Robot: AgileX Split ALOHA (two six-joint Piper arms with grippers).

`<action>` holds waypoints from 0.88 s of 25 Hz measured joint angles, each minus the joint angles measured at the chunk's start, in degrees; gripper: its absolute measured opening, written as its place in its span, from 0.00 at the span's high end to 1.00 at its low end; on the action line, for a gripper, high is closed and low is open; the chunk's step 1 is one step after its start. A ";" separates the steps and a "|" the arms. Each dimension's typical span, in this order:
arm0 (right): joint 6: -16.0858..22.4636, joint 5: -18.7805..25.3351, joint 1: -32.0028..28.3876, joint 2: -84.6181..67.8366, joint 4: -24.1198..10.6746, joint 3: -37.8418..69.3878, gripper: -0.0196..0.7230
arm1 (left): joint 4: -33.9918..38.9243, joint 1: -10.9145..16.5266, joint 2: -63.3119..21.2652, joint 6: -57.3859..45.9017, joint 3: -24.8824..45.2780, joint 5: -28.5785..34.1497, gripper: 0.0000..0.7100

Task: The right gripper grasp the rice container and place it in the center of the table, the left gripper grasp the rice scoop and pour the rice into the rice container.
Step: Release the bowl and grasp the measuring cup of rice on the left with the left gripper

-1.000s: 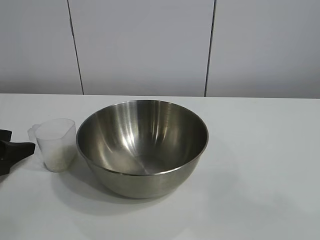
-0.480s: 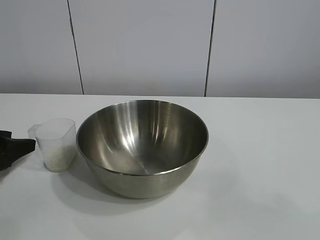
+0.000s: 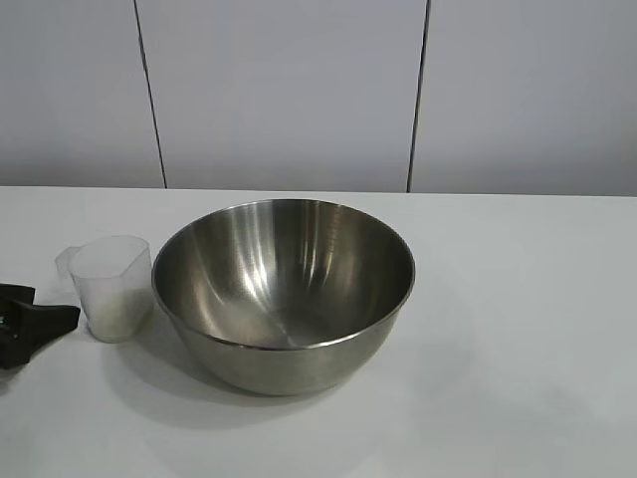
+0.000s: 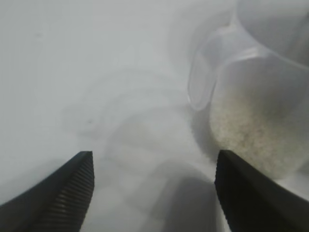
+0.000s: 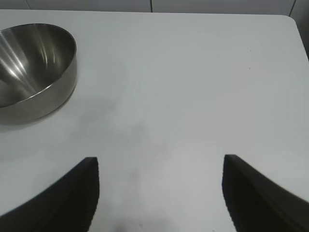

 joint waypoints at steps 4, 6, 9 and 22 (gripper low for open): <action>0.00 0.00 0.00 0.00 0.00 0.00 0.31 | 0.18 0.00 0.00 -5.19 -2.38 -0.01 0.28; 0.05 0.00 0.00 0.00 0.00 0.00 0.31 | 0.47 0.00 0.00 -7.52 -3.49 -0.01 0.28; 0.05 0.00 0.00 0.00 0.00 0.00 0.31 | 1.88 0.00 0.06 -10.24 -5.00 0.01 0.28; 0.05 0.00 0.00 0.00 0.00 0.00 0.31 | 3.72 0.00 -0.17 -12.35 -5.73 0.01 0.28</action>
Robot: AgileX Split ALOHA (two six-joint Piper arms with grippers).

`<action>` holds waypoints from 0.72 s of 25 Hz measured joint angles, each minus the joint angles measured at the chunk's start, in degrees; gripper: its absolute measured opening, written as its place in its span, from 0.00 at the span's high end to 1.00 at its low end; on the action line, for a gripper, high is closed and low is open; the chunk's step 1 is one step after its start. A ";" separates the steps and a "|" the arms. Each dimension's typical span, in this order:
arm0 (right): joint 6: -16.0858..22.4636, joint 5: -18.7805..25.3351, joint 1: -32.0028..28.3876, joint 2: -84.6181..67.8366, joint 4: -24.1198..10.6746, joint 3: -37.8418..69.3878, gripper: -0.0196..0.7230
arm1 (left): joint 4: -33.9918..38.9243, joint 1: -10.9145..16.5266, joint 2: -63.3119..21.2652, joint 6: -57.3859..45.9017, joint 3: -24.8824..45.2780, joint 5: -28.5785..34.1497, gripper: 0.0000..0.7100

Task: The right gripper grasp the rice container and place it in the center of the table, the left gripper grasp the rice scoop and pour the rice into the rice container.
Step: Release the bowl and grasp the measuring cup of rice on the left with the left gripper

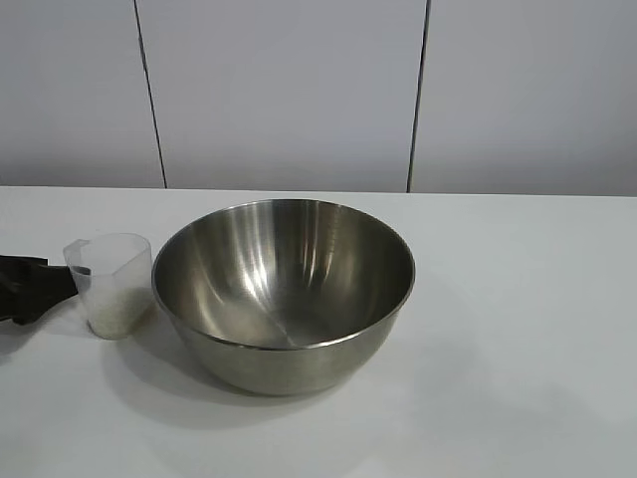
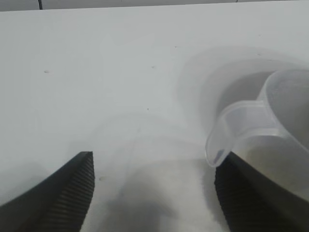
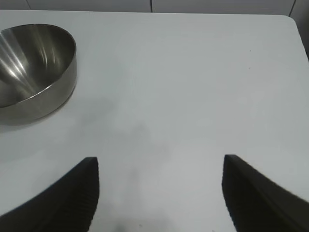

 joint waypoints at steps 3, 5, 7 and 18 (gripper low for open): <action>0.00 0.00 0.00 0.00 0.00 0.00 0.31 | 0.05 0.00 0.00 0.00 0.00 0.05 0.28; 0.00 0.00 0.00 0.00 0.00 0.00 0.31 | 0.05 0.00 0.00 0.00 0.00 0.05 0.28; 0.00 0.05 0.00 0.00 0.00 0.00 0.31 | 0.05 0.00 0.00 -0.21 0.00 0.05 0.28; 0.00 0.05 0.00 0.00 0.00 0.00 0.31 | 0.10 0.00 -1.65 -2.37 -1.26 0.20 0.30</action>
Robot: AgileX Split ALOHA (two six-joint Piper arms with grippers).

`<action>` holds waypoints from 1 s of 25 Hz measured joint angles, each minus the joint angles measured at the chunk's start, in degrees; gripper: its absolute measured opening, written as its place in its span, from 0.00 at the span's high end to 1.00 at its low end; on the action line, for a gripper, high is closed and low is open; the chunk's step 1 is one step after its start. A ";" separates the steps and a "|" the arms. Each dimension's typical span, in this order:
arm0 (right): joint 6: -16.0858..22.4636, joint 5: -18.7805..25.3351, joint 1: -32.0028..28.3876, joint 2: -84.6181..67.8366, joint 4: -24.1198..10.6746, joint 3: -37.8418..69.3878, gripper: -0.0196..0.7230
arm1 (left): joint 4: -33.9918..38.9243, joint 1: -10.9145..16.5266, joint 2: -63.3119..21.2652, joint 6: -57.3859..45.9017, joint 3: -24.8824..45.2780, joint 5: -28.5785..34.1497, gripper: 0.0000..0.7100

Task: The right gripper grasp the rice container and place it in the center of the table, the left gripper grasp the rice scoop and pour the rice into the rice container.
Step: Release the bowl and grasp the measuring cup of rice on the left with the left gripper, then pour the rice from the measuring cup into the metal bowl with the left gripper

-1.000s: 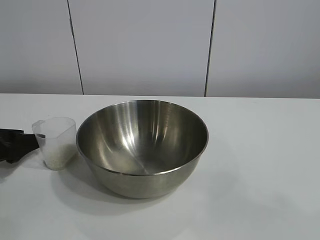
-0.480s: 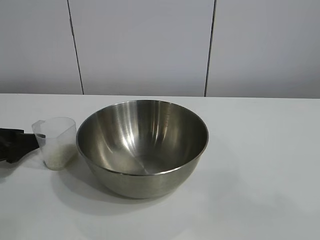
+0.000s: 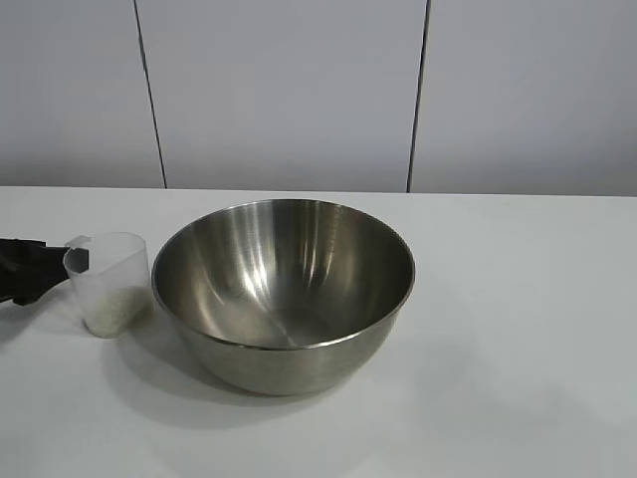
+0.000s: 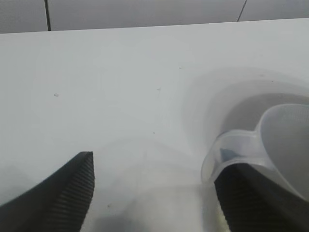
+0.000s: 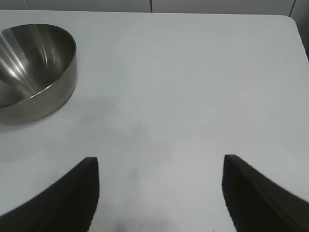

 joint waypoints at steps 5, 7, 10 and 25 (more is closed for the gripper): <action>0.00 -0.05 0.00 0.00 0.00 0.00 0.31 | 0.33 0.00 -0.06 0.00 0.00 0.00 0.46; 0.00 -0.05 0.00 0.00 0.00 0.00 0.31 | 0.91 0.00 -0.06 -0.01 0.00 0.00 0.58; 0.00 -0.05 0.00 0.00 0.00 0.00 0.31 | 2.01 0.00 -0.06 0.19 0.00 0.00 0.86; 0.00 -0.05 0.00 0.00 0.00 0.00 0.31 | 3.01 0.00 -9.76 0.01 0.00 0.64 0.99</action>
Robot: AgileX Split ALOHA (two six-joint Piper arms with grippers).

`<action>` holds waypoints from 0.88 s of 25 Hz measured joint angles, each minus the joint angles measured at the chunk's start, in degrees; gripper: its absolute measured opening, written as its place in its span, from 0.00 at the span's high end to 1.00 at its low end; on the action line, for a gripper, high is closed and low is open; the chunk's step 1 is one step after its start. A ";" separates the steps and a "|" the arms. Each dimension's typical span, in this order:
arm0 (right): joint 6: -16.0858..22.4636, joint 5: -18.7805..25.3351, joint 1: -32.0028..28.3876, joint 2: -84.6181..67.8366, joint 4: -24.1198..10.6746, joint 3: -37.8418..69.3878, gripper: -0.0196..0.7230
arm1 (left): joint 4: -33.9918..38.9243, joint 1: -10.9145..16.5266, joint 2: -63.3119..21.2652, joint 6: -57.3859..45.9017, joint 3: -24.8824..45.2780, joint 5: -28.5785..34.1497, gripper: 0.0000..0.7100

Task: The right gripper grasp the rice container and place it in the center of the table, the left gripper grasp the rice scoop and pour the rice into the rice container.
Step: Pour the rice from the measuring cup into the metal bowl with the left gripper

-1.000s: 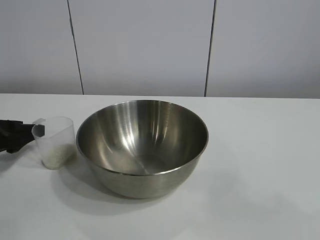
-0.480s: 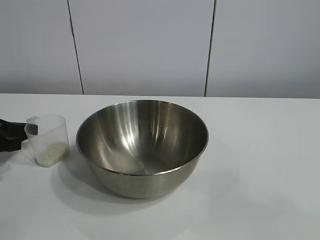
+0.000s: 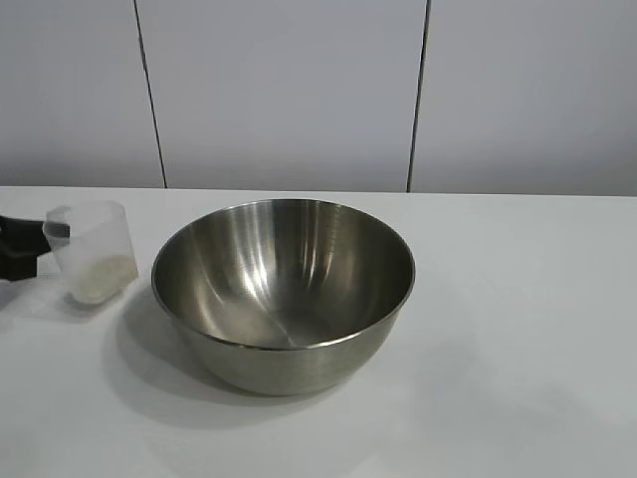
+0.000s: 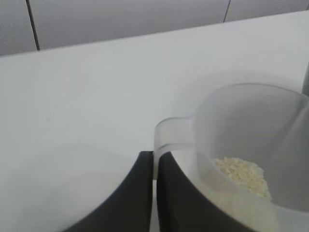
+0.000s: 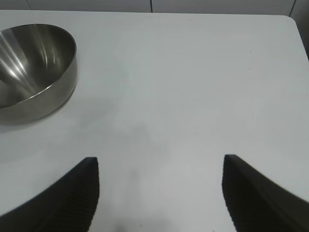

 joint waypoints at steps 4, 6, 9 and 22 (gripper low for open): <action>0.00 0.00 0.00 0.00 0.00 0.00 0.31 | 1.48 -1.24 -11.10 -1.96 0.00 3.37 0.99; 0.00 0.00 0.00 0.00 0.00 0.00 0.31 | 2.08 -3.85 -17.20 -1.93 0.06 8.69 0.99; 0.00 0.00 0.00 0.00 0.00 0.00 0.31 | 2.62 -10.62 -25.67 -0.07 0.11 17.22 0.99; 0.00 0.00 0.00 0.00 0.00 0.00 0.31 | -23.67 -42.74 -29.53 47.40 -5.19 54.89 0.99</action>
